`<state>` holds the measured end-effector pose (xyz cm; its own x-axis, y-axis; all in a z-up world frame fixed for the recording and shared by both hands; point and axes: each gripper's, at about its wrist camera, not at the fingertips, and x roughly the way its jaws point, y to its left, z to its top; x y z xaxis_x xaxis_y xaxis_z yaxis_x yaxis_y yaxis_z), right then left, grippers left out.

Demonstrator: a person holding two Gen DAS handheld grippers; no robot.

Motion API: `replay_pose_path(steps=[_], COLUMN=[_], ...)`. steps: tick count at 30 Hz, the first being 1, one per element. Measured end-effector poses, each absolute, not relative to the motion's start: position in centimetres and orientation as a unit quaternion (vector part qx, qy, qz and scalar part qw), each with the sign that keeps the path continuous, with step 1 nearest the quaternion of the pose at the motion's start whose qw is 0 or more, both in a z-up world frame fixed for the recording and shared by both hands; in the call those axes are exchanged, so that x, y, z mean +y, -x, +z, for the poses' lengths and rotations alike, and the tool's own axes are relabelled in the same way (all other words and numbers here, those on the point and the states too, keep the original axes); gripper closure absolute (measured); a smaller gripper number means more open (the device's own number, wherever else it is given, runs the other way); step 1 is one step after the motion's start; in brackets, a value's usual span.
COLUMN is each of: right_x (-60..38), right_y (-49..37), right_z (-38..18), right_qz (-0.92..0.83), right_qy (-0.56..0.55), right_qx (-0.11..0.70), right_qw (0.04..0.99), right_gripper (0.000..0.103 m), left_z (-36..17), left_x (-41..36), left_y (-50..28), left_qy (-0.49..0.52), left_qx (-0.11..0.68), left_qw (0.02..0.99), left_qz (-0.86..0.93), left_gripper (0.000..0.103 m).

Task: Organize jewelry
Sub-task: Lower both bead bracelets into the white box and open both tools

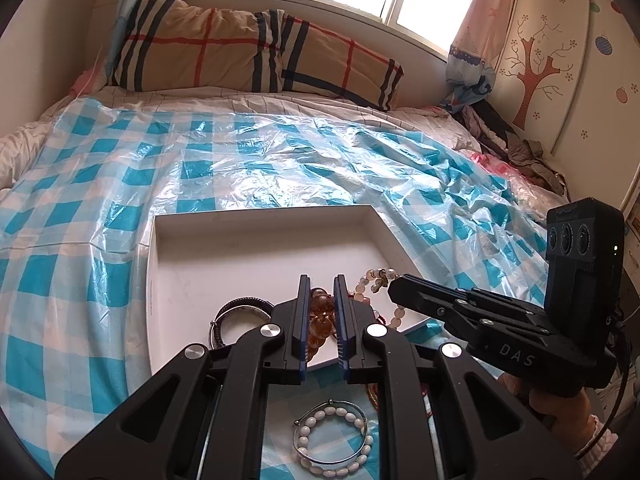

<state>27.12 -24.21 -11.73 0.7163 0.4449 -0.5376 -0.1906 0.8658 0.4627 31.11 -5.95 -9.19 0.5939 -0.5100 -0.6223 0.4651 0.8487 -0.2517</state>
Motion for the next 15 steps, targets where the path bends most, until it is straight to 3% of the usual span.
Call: replay_pose_path(steps=[15], right_x=[-23.2], right_y=[-27.9], right_z=[-12.8], right_qz=[0.179], right_qy=[-0.186], right_qx=[0.346], right_qw=[0.902], right_gripper=[0.094], left_z=[-10.8], left_x=[-6.2], left_y=[-31.9], left_qy=[0.022], left_qx=[0.366], left_qw=[0.893], left_qz=[-0.261], left_gripper=[0.092])
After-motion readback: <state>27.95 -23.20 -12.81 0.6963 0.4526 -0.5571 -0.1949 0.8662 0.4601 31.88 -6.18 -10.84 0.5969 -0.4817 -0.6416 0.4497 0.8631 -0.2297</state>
